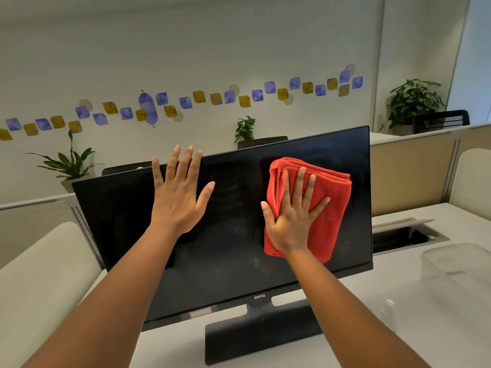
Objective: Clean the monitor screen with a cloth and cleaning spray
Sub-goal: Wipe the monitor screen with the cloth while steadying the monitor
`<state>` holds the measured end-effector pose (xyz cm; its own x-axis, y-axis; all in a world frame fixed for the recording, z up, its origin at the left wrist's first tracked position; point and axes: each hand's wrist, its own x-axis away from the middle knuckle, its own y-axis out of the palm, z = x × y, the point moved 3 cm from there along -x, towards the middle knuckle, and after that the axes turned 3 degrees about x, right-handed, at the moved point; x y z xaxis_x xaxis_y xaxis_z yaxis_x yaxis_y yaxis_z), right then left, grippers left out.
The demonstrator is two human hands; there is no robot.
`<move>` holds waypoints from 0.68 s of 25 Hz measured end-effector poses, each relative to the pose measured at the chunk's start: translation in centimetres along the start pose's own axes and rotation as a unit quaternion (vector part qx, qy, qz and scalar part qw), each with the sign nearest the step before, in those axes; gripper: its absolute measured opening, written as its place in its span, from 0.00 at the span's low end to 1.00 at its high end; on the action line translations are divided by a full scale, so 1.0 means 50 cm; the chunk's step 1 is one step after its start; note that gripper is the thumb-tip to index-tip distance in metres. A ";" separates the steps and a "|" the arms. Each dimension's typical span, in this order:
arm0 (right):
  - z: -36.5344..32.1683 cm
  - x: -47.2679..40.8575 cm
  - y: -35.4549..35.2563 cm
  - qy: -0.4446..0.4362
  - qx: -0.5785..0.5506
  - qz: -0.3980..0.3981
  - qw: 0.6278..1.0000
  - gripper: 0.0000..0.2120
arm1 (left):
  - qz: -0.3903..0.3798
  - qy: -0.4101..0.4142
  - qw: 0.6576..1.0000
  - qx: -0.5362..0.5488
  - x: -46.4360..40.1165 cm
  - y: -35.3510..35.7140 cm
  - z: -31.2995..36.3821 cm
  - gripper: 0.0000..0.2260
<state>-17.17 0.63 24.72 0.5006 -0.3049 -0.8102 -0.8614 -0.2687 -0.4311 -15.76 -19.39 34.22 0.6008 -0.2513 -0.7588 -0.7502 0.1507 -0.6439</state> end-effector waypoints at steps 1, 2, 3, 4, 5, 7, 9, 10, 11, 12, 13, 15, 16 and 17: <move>-0.002 0.003 0.000 -0.007 -0.007 -0.010 1.000 0.34 | 0.005 -0.001 1.000 -0.001 0.008 -0.003 -0.011 0.31; 0.000 0.003 -0.001 -0.013 -0.019 -0.020 1.000 0.35 | 0.013 -0.010 1.000 -0.006 0.021 -0.007 -0.029 0.31; 0.005 0.003 -0.005 -0.017 -0.039 -0.030 0.999 0.35 | 0.021 -0.029 0.999 -0.014 0.037 -0.012 -0.054 0.31; 0.010 0.002 -0.008 -0.018 -0.065 -0.040 0.997 0.36 | 0.030 -0.053 0.998 -0.024 0.055 -0.017 -0.083 0.31; 0.013 0.002 -0.010 -0.016 -0.090 -0.047 0.995 0.35 | 0.037 -0.079 0.996 -0.032 0.073 -0.024 -0.116 0.31; 0.011 0.000 -0.011 -0.010 -0.113 -0.043 0.993 0.32 | 0.038 -0.117 0.992 -0.040 0.099 -0.037 -0.173 0.31; 0.002 0.000 -0.007 -0.001 -0.083 -0.023 0.996 0.30 | 0.021 -0.124 0.991 -0.039 0.105 -0.044 -0.203 0.31; -0.004 0.001 -0.003 0.007 -0.063 -0.012 0.998 0.30 | 0.015 -0.117 0.992 -0.034 0.103 -0.047 -0.209 0.31; -0.010 0.002 0.001 0.017 -0.047 -0.002 0.999 0.31 | 0.012 -0.110 0.993 -0.028 0.099 -0.049 -0.210 0.31; -0.015 0.003 0.004 0.027 -0.035 0.006 0.999 0.33 | 0.011 -0.105 0.994 -0.022 0.096 -0.049 -0.209 0.31; -0.021 0.004 0.007 0.037 -0.025 0.013 0.999 0.34 | 0.013 -0.103 0.995 -0.016 0.093 -0.049 -0.207 0.32; -0.039 0.007 0.016 0.047 -0.011 0.024 0.999 0.35 | 0.017 -0.102 0.995 -0.008 0.093 -0.046 -0.207 0.32; -0.051 0.010 0.020 0.047 -0.005 0.031 0.998 0.35 | 0.019 -0.102 0.995 -0.004 0.094 -0.045 -0.209 0.32; -0.065 0.013 0.024 0.046 0.000 0.038 0.998 0.34 | 0.020 -0.102 0.995 -0.001 0.096 -0.043 -0.211 0.32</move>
<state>-17.59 -2.85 24.96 0.4387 -0.4064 -0.8015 -0.8976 -0.2405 -0.3694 -14.15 -31.03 32.99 0.6141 -0.0467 -0.7879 -0.7749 0.1541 -0.6131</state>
